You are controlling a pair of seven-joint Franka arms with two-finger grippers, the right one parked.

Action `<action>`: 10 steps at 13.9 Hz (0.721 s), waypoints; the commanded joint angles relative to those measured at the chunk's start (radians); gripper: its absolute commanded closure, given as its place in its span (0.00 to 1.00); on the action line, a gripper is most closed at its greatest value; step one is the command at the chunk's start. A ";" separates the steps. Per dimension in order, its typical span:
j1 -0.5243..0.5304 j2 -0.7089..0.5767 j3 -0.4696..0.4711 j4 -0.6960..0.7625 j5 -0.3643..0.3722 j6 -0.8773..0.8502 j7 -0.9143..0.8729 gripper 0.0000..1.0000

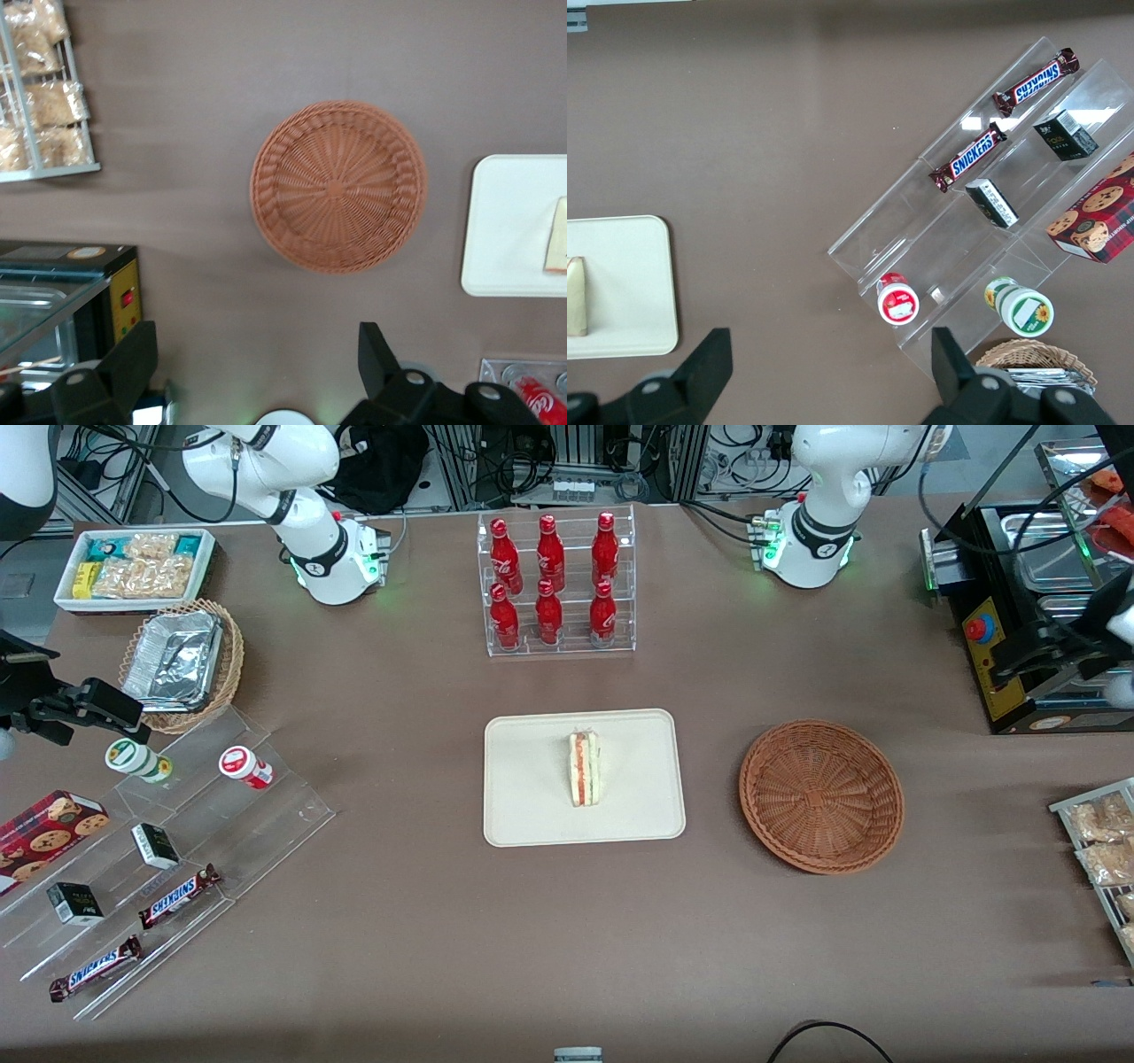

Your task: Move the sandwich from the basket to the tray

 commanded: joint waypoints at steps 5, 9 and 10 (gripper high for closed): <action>-0.007 -0.117 0.025 -0.140 -0.025 0.000 0.005 0.00; -0.007 -0.113 0.018 -0.129 -0.027 -0.001 -0.004 0.00; -0.007 -0.112 0.016 -0.129 -0.027 -0.001 -0.004 0.00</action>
